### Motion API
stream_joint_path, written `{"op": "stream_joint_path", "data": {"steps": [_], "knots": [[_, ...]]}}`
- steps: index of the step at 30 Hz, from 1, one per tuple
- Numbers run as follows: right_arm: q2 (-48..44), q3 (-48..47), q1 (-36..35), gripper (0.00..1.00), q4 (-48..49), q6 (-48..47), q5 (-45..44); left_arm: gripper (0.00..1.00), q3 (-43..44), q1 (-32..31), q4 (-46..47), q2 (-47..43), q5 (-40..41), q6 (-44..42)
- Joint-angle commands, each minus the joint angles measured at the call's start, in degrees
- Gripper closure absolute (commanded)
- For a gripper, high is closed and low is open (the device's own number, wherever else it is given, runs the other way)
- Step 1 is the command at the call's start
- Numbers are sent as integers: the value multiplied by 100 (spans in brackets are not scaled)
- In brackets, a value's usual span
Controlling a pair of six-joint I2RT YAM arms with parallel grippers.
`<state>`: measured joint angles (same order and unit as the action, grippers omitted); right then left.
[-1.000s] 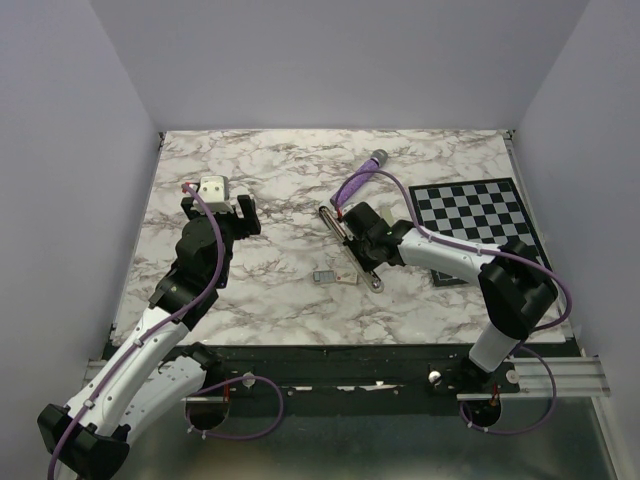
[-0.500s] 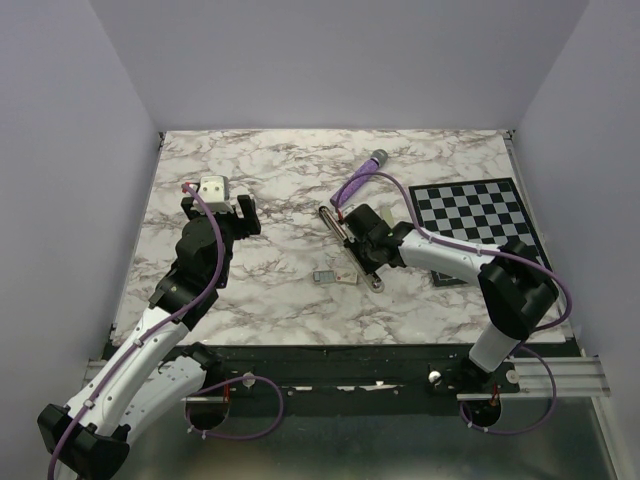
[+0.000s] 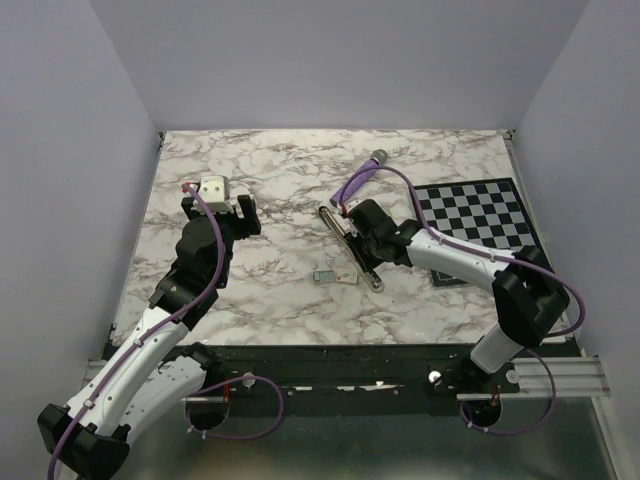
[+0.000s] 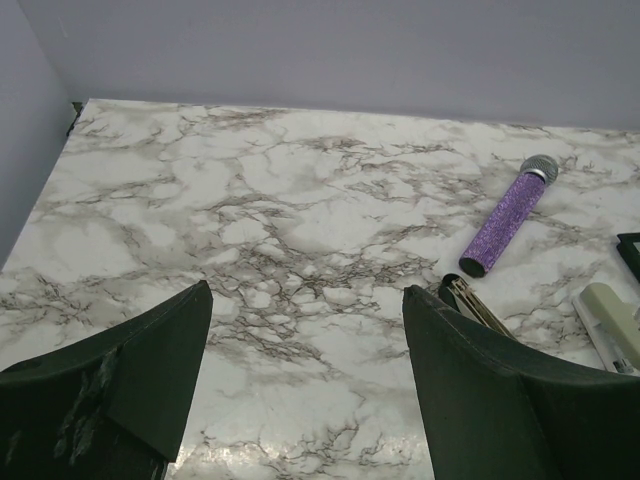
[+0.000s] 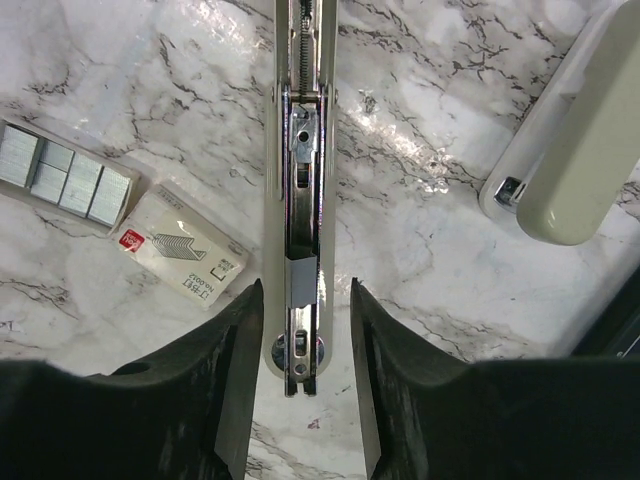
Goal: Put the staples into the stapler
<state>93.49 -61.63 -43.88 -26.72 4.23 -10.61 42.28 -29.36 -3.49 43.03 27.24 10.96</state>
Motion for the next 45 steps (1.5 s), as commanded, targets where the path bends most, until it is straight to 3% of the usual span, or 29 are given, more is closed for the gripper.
{"op": "stream_joint_path", "data": {"steps": [1,21,31,32,34,36,40,45], "knots": [[-147,-253,99,52,-324,218,15,15,-45,27,41,-13,-141,-15],[459,-245,187,54,-413,351,261,15,-36,27,32,-66,-158,-15],[-111,-324,178,52,-448,438,525,15,43,27,-55,22,-351,-41],[-303,-350,178,52,-466,430,508,15,69,27,-82,56,-482,-50],[-506,-376,187,39,-509,421,534,14,157,27,-187,136,-649,-59],[-709,-385,195,34,-553,438,525,15,219,27,-310,241,-939,-50],[-947,-324,423,33,-606,719,595,15,412,27,-521,513,-1466,-24],[-1053,159,889,33,-396,939,1629,13,702,27,-881,1005,-2126,116]]}}
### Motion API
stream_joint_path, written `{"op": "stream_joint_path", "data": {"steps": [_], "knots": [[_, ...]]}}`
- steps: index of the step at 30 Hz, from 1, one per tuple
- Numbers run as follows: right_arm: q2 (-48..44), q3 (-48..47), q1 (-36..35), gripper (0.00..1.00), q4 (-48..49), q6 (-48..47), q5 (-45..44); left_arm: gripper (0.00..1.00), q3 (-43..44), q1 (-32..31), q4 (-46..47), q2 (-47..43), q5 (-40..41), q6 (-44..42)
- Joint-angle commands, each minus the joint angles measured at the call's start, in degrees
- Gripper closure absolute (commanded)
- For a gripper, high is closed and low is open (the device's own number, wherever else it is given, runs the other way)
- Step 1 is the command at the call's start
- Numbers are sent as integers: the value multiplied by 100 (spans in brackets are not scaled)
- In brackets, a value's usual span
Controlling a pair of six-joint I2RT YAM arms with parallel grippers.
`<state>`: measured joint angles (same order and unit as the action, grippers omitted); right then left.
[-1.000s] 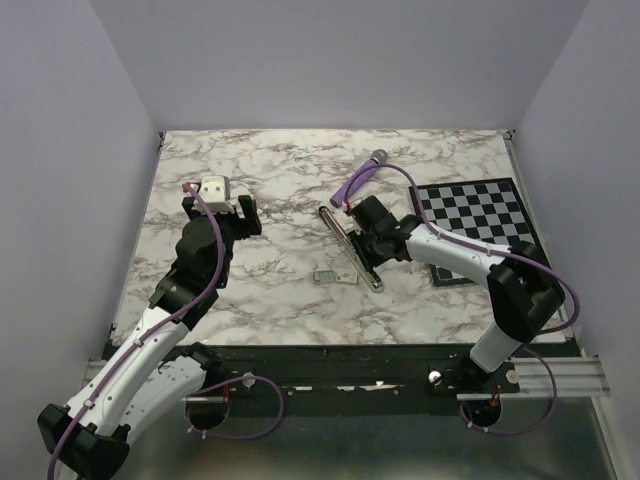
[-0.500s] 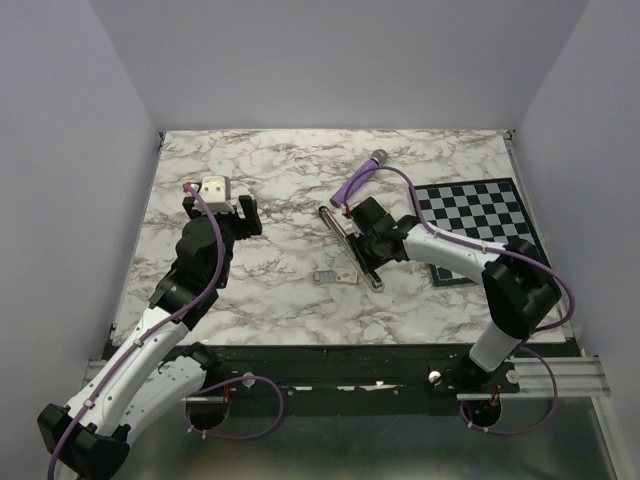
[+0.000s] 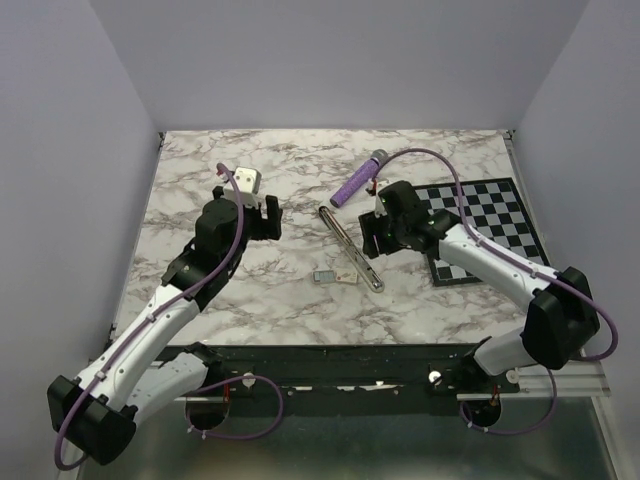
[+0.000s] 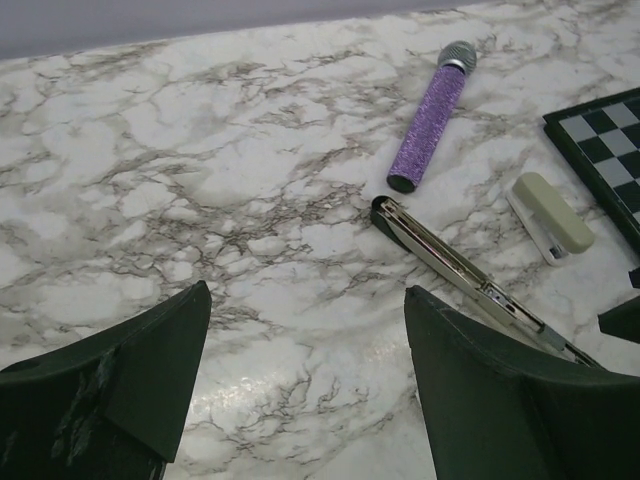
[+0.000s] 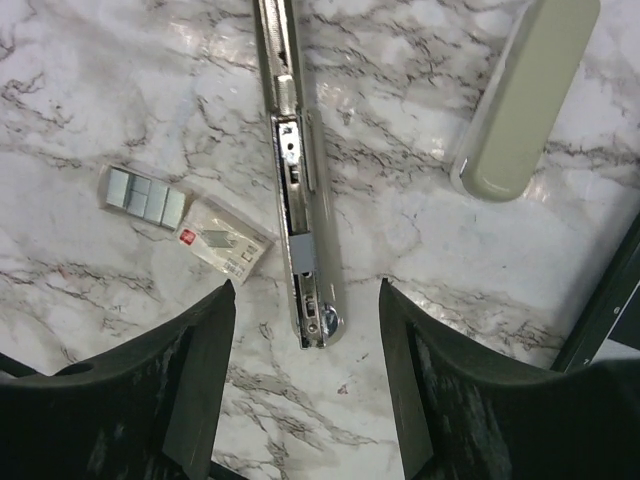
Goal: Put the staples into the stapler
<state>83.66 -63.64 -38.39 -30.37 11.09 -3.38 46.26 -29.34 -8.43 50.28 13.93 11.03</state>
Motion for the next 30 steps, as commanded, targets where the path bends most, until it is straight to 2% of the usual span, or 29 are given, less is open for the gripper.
{"op": "stream_joint_path", "data": {"steps": [1,3,10,15,19,27,30], "knots": [[-69,448,385,32,83,244,1005,13,339,25,-414,315,-918,119],[-16,623,394,29,145,253,1180,13,340,25,-423,386,-963,145],[589,800,394,27,339,341,1462,12,261,25,-379,465,-858,58],[1108,774,315,27,382,603,1919,11,225,25,-431,614,-489,-109],[1293,686,-9,27,584,728,2104,11,208,25,-379,676,-444,-153],[1329,387,-125,27,585,483,2253,10,199,25,-370,781,-216,-233],[1320,334,-133,27,585,323,2778,9,182,25,-327,790,-251,-215]]}}
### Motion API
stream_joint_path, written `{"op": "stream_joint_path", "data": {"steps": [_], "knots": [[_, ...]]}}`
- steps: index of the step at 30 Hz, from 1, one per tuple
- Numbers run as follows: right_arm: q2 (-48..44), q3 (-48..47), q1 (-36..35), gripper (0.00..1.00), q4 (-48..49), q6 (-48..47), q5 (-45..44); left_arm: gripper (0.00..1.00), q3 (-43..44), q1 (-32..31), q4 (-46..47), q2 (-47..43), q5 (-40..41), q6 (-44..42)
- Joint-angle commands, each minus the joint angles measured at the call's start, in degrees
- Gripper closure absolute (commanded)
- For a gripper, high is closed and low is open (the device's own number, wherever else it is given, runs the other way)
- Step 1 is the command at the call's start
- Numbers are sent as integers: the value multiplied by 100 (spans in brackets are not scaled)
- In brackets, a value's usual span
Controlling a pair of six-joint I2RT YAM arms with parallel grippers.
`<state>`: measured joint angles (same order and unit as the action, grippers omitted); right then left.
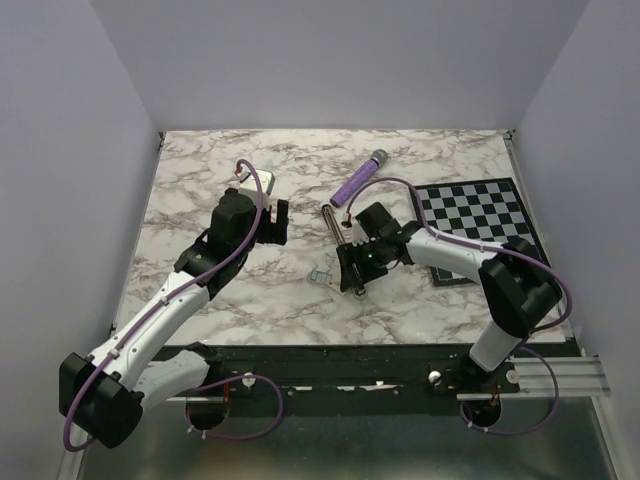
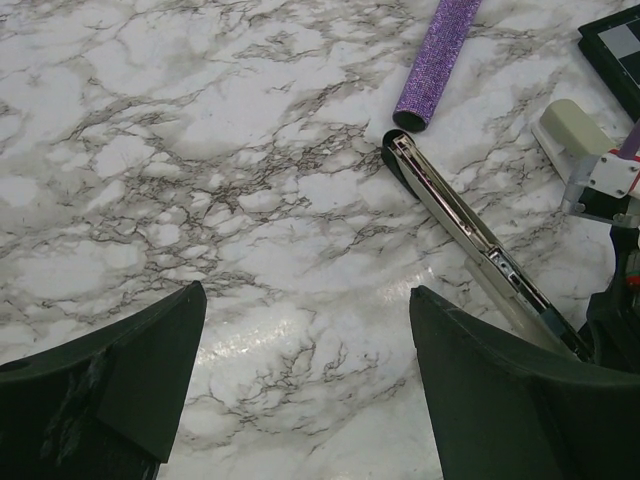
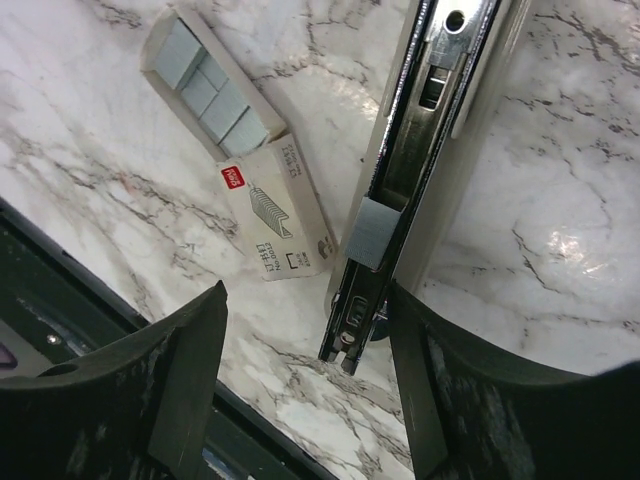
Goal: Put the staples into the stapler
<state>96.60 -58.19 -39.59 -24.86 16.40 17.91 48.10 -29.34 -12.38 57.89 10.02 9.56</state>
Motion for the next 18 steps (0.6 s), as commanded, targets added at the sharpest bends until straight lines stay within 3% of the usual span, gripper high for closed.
{"op": "stream_joint_path", "data": {"steps": [1,7,12,18], "knots": [[61,-210,-48,27,138,-190,730,9,-11,25,69,30,123,-60],[386,-429,-198,27,62,-41,416,9,-2,25,43,-58,123,-25],[-26,-587,-189,27,-422,-155,-409,9,-37,25,87,-120,281,-60],[-343,-860,-242,28,-1090,397,-1376,9,-20,25,60,-76,325,46]]}}
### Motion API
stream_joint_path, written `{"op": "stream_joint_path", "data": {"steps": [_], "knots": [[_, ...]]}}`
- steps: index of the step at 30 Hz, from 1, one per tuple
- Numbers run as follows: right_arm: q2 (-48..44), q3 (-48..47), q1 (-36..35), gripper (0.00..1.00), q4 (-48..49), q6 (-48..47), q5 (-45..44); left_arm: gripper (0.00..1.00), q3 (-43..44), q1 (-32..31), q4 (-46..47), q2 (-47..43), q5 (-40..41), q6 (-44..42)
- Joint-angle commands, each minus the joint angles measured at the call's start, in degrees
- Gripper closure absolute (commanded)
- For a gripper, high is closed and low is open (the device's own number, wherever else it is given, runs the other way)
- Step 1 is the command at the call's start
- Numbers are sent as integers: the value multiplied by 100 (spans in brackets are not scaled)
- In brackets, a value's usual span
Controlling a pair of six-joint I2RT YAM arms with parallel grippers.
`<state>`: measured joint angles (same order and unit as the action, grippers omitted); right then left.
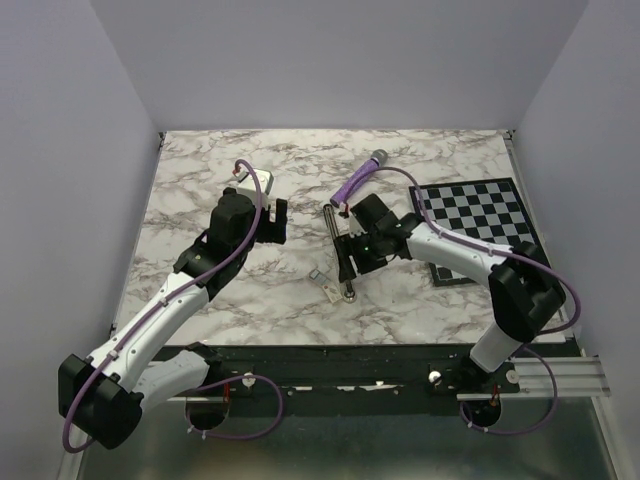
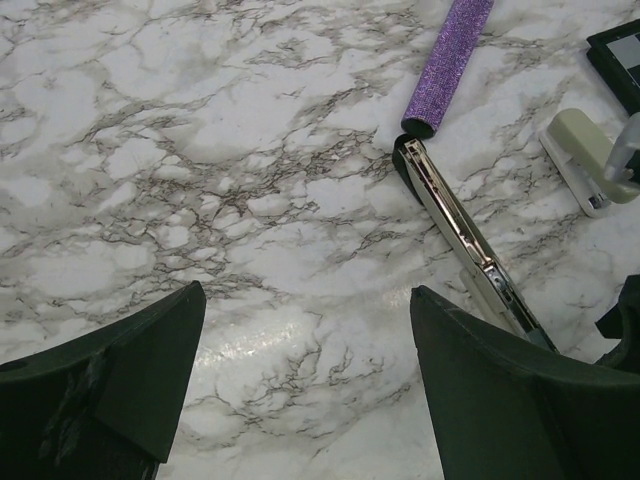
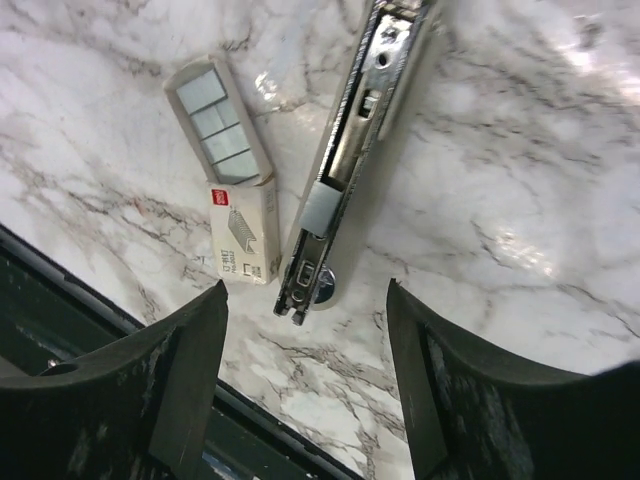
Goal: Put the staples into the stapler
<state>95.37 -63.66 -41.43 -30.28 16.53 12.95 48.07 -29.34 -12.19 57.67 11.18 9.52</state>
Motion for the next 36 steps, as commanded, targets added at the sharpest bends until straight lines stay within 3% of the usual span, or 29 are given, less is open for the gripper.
{"op": "stream_joint_path", "data": {"steps": [1,7,17,29,36], "knots": [[-203,-392,-119,28,-645,455,-943,9,-17,25,23,-71,253,76],[112,-700,-365,37,-768,1000,-1251,8,-9,25,-38,-168,797,164],[771,-1245,-621,44,-892,1431,-1664,7,-219,25,207,-502,1624,270],[1203,-1421,-717,50,-927,1616,-1717,6,421,34,1516,-63,2292,499],[1414,-1623,-726,50,-1137,1598,-1927,6,-17,51,2440,210,2688,199]]}}
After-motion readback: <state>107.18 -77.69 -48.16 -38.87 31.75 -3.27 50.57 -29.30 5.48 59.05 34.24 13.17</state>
